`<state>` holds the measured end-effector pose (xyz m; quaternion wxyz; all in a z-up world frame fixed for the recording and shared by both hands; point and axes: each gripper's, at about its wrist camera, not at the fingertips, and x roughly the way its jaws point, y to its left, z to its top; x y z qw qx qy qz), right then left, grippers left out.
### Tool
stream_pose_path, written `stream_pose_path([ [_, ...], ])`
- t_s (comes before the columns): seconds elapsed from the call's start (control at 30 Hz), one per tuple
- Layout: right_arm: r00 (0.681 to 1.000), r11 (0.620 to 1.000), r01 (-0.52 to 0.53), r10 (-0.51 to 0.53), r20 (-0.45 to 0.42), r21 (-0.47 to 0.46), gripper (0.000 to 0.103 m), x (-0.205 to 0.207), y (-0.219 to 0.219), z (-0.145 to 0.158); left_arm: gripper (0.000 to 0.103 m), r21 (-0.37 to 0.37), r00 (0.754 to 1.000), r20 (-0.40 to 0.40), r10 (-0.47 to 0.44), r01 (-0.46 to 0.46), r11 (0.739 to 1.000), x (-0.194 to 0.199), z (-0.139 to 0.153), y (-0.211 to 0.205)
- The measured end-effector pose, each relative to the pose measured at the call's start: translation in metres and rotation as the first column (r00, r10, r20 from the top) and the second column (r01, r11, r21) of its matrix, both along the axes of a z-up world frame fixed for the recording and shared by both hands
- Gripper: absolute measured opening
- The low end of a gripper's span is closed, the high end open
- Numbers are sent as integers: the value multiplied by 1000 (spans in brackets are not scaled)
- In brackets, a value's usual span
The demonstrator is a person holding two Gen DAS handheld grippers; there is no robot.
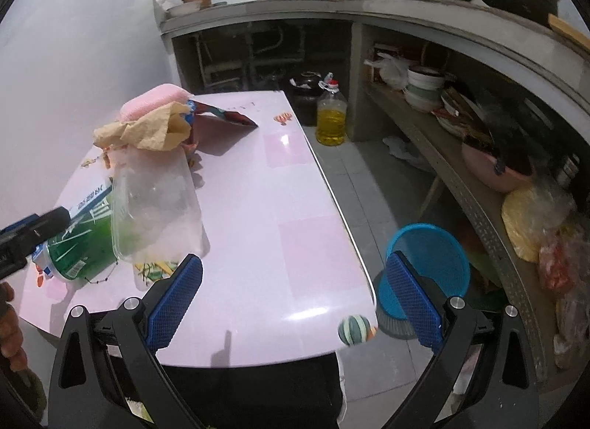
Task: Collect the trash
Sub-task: 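Close the left gripper on the pink sponge while the right gripper grasps the red snack bag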
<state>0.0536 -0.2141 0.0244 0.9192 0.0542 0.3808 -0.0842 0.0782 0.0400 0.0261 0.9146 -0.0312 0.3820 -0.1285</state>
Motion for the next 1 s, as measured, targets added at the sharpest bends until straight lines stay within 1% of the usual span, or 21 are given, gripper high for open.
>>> stream_pose_path([
  [0.1, 999, 1000, -18, 18, 29, -5, 97, 10, 3, 5, 95, -38, 1000, 21, -15, 16, 999, 6, 6, 8],
  [0.23, 996, 998, -46, 42, 78, 40, 97, 18, 0, 12, 95, -107, 998, 38, -49, 53, 993, 17, 17, 18],
  [0.3, 994, 996, -58, 52, 93, 61, 97, 23, 0, 14, 95, -114, 996, 64, -62, 69, 991, 24, 26, 21],
  [0.37, 992, 994, -77, 68, 103, 82, 97, 29, -1, 14, 95, -116, 991, 95, -92, 103, 988, 36, 41, 24],
  [0.47, 988, 987, -109, 94, 124, 118, 97, 39, -1, 17, 95, -105, 983, 107, -150, 161, 981, 58, 60, 21],
  [0.5, 986, 985, -118, 102, 130, 126, 97, 42, 0, 17, 95, -90, 978, 93, -187, 196, 977, 74, 67, 16],
  [0.53, 984, 982, -131, 112, 136, 136, 97, 47, 0, 19, 95, -81, 976, 82, -204, 211, 974, 82, 71, 12],
  [0.63, 979, 973, -160, 135, 154, 163, 97, 58, -1, 23, 95, -38, 955, 34, -295, 297, 954, 120, 80, -8],
  [0.67, 977, 971, -169, 142, 162, 169, 97, 62, -2, 25, 95, -13, 942, 6, -335, 335, 942, 135, 80, -19],
  [0.77, 971, 961, -195, 162, 174, 196, 97, 70, -5, 28, 95, 61, 909, -87, -406, 412, 909, 168, 70, -44],
  [0.83, 967, 944, -220, 178, 182, 247, 97, 78, -11, 27, 95, 103, 904, -118, -411, 423, 900, 183, 63, -53],
  [0.9, 965, 898, -242, 184, 186, 367, 97, 91, -27, 24, 95, 123, 889, -156, -430, 450, 884, 200, 57, -62],
  [0.97, 968, 838, -242, 171, 186, 489, 97, 105, -44, 20, 95, 125, 881, -190, -434, 460, 879, 211, 51, -65],
  [1.0, 969, 773, -242, 162, 187, 586, 97, 118, -58, 14, 95, 126, 875, -209, -437, 468, 875, 217, 47, -67],
])
